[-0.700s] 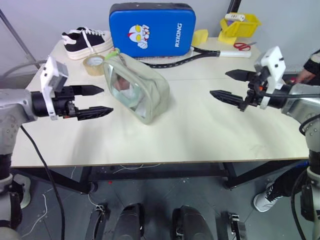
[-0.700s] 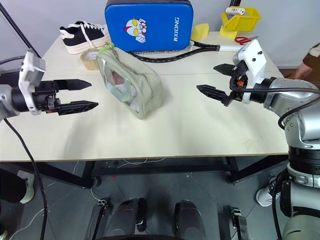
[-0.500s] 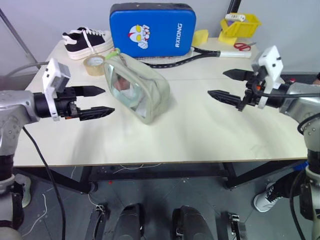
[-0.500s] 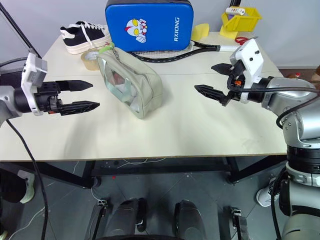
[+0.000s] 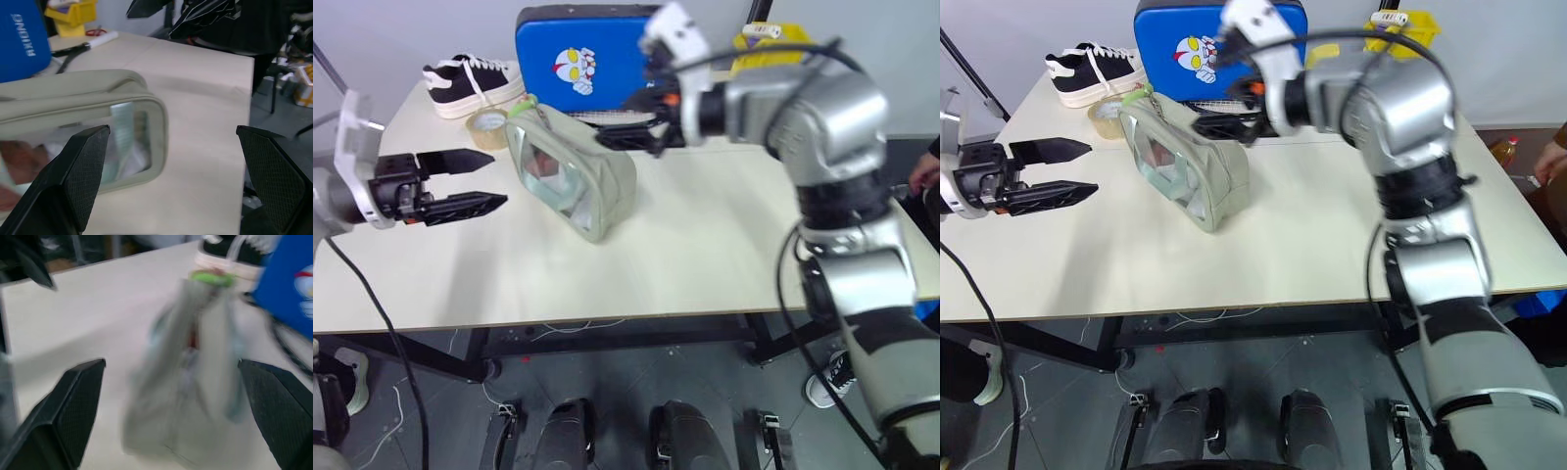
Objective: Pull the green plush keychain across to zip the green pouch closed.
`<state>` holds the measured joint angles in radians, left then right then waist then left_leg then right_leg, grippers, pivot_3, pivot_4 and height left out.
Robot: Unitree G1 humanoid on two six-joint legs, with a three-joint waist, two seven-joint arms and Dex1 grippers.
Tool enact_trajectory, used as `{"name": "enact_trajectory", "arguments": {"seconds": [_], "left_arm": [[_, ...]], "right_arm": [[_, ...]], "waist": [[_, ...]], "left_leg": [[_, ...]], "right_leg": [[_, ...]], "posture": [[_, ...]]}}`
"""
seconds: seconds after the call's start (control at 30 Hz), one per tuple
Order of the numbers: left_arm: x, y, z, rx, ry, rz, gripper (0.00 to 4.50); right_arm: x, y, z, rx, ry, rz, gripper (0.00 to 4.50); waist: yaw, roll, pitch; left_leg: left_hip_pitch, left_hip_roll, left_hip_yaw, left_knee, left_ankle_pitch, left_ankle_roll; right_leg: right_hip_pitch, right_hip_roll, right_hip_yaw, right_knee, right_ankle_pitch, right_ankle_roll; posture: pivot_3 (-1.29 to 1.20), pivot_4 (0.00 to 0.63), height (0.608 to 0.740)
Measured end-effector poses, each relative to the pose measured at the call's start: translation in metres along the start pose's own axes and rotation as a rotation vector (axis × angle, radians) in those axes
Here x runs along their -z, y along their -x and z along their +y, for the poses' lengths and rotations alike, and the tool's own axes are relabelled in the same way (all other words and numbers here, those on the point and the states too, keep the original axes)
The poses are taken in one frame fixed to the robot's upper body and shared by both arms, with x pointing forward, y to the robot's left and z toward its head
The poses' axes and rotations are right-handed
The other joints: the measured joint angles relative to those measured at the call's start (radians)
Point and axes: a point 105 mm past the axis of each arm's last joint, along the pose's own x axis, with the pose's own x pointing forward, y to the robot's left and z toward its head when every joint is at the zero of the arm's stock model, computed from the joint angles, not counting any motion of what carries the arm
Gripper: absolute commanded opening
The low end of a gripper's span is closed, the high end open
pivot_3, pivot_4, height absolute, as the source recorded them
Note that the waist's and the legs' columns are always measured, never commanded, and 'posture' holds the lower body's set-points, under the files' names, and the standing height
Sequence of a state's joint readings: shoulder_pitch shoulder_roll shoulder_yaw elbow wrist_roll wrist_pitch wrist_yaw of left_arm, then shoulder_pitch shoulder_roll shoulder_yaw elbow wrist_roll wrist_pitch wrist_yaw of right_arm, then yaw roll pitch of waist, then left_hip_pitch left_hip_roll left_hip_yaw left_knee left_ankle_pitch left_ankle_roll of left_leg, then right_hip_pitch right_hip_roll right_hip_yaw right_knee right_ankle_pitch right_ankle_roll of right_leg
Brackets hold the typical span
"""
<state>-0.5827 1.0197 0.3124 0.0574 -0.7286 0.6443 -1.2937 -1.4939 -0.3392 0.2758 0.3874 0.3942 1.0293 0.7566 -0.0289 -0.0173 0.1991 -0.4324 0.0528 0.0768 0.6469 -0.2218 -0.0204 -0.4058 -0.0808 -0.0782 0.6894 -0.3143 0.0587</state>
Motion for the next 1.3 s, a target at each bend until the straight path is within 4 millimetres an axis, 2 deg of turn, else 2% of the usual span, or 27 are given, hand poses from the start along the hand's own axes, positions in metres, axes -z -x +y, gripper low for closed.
{"name": "enact_trajectory", "arguments": {"seconds": [0.13,0.3,0.4,0.5,0.6,0.63,0.77,0.93,1.0,1.13,1.3], "left_arm": [[0.011,0.008,0.000,-0.028,0.008,0.024,4.43],[0.016,0.009,-0.004,-0.031,0.002,0.050,4.43],[0.016,0.008,-0.006,-0.032,-0.012,0.056,4.50],[0.016,0.008,-0.007,-0.034,-0.023,0.059,4.50],[0.016,0.010,-0.008,-0.041,-0.028,0.066,4.50],[0.016,0.011,-0.008,-0.042,-0.027,0.066,4.50],[0.015,0.010,-0.008,-0.040,-0.033,0.067,4.50],[0.012,0.003,-0.008,-0.013,-0.047,0.069,4.50],[0.013,0.003,-0.008,-0.008,-0.043,0.072,4.50],[0.013,0.002,-0.009,0.005,-0.043,0.072,4.50],[0.012,-0.004,-0.010,0.032,-0.046,0.080,4.50]], "right_arm": [[-0.001,-0.040,0.005,-0.016,-0.011,0.055,4.50],[0.021,-0.073,0.007,0.005,-0.006,0.146,4.50],[0.035,-0.080,0.004,0.027,-0.011,0.191,3.71],[0.038,-0.080,-0.003,0.064,-0.008,0.181,2.11],[0.028,-0.077,-0.004,0.054,0.012,0.157,0.52],[0.023,-0.075,-0.004,0.048,0.021,0.150,0.12],[0.018,-0.066,0.000,-0.043,0.056,0.158,0.04],[0.015,-0.033,0.002,-0.218,0.243,0.174,0.04],[0.022,-0.018,0.001,-0.263,0.302,0.185,0.04],[0.051,0.015,0.004,-0.340,0.385,0.215,0.04],[0.073,0.030,0.012,-0.343,0.412,0.249,0.04]], "waist": [[-0.002,-0.001,-0.001],[-0.005,-0.003,-0.001],[-0.009,-0.003,-0.001],[-0.015,-0.003,-0.001],[-0.018,-0.002,-0.001],[-0.019,-0.002,-0.001],[-0.016,-0.002,-0.001],[-0.010,-0.003,-0.001],[-0.011,-0.003,-0.001],[-0.009,-0.003,-0.001],[-0.016,-0.003,-0.001]], "left_leg": [[-0.005,0.000,0.000,0.001,0.000,0.000],[-0.011,0.000,0.000,0.003,0.000,0.000],[-0.011,0.000,0.000,0.003,0.001,-0.001],[-0.011,0.000,0.000,0.002,0.001,-0.001],[-0.011,0.000,0.000,0.001,0.001,-0.002],[-0.011,0.000,0.000,0.001,0.001,-0.002],[-0.012,0.000,0.001,0.001,0.001,-0.001],[-0.014,-0.001,0.001,0.002,0.000,-0.001],[-0.014,-0.001,0.001,0.002,0.001,-0.001],[-0.013,-0.001,0.001,0.003,0.001,-0.001],[-0.010,0.000,0.001,0.003,0.001,-0.002]], "right_leg": [[-0.003,-0.001,0.000,-0.002,0.001,0.002],[-0.007,-0.002,0.000,-0.003,0.003,0.004],[-0.007,-0.002,0.000,-0.003,0.003,0.004],[-0.008,-0.002,0.000,-0.003,0.003,0.004],[-0.009,-0.002,0.001,-0.003,0.003,0.004],[-0.009,-0.001,0.001,-0.003,0.003,0.004],[-0.011,-0.001,0.001,-0.003,0.003,0.004],[-0.011,-0.002,0.001,-0.003,0.003,0.005],[-0.011,-0.001,0.002,-0.003,0.004,0.005],[-0.011,-0.001,0.002,-0.002,0.004,0.005],[-0.011,0.001,0.002,0.001,0.004,0.004]], "posture": [[0.00,0.150,0.740],[0.00,0.150,0.740],[0.00,0.150,0.740],[0.00,0.150,0.740],[0.00,0.150,0.740],[0.00,0.150,0.740],[0.00,0.150,0.740],[0.00,0.150,0.740],[0.00,0.150,0.740],[0.00,0.150,0.740],[0.00,0.150,0.740]]}}
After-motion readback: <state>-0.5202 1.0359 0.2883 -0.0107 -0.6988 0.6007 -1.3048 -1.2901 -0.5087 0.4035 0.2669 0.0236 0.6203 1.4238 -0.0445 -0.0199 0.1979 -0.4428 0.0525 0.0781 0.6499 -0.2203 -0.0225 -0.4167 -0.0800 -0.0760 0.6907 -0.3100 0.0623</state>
